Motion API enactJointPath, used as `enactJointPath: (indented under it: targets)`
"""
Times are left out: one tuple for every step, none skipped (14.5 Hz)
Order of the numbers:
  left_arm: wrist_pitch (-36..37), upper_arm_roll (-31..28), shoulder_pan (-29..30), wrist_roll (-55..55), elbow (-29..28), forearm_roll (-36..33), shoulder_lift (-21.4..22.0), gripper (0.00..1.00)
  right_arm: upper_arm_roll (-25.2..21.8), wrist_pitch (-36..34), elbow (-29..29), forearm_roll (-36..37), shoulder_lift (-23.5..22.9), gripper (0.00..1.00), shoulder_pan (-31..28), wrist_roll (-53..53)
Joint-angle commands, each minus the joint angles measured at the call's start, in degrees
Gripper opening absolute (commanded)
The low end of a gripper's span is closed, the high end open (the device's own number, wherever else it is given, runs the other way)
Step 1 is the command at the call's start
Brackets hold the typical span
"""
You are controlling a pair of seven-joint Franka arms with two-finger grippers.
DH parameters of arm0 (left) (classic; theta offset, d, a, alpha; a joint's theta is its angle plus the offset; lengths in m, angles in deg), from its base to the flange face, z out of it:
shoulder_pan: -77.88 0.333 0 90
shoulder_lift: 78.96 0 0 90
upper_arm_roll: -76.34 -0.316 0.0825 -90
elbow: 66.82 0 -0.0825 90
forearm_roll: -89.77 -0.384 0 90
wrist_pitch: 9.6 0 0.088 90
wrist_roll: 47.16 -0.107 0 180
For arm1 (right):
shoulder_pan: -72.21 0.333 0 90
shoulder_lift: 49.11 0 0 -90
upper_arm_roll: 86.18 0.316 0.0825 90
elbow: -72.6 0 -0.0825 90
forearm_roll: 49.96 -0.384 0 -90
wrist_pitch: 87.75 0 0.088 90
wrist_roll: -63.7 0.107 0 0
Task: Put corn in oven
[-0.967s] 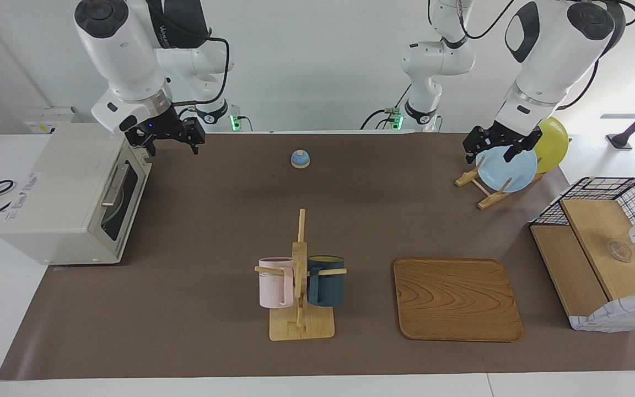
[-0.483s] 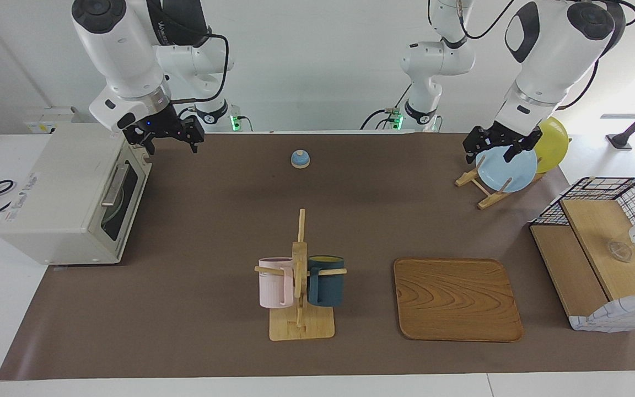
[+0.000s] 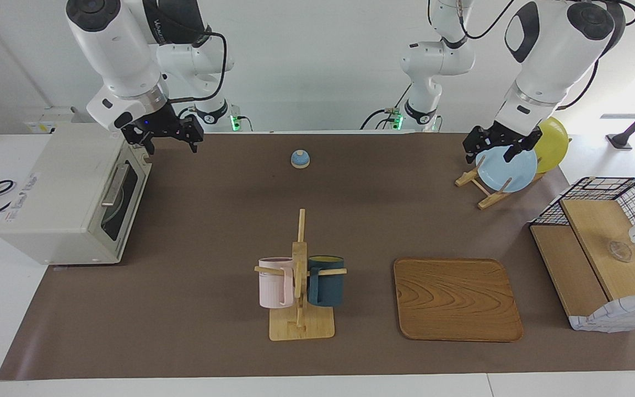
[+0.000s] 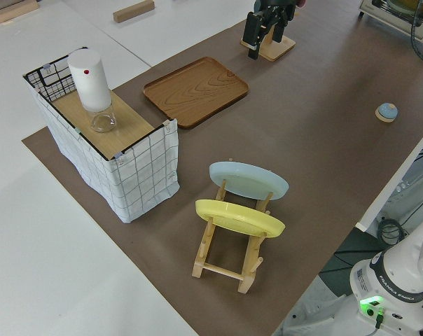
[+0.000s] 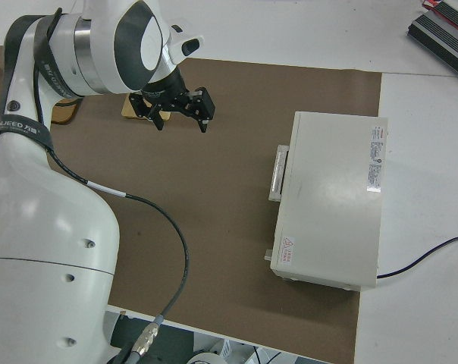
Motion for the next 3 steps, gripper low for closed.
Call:
enactJointPath:
  targets:
    - [0.91,0.23,0.35,-0.12,-0.49,-0.98,1.14,1.0,0.07,-0.14,0.91,-0.98,-0.53,1.0,-0.96,-1.15]
    - [0.91,0.14,0.35,-0.12,-0.49,-0.98,1.05,1.0,0.16,0.56,0.91,-0.89,-0.44,1.0,-0.96,-1.24]
    - [0.91,0.14,0.35,-0.12,-0.49,-0.98,1.05,1.0,0.16,0.74,0.91,-0.98,-0.44,1.0,-1.05,-1.24]
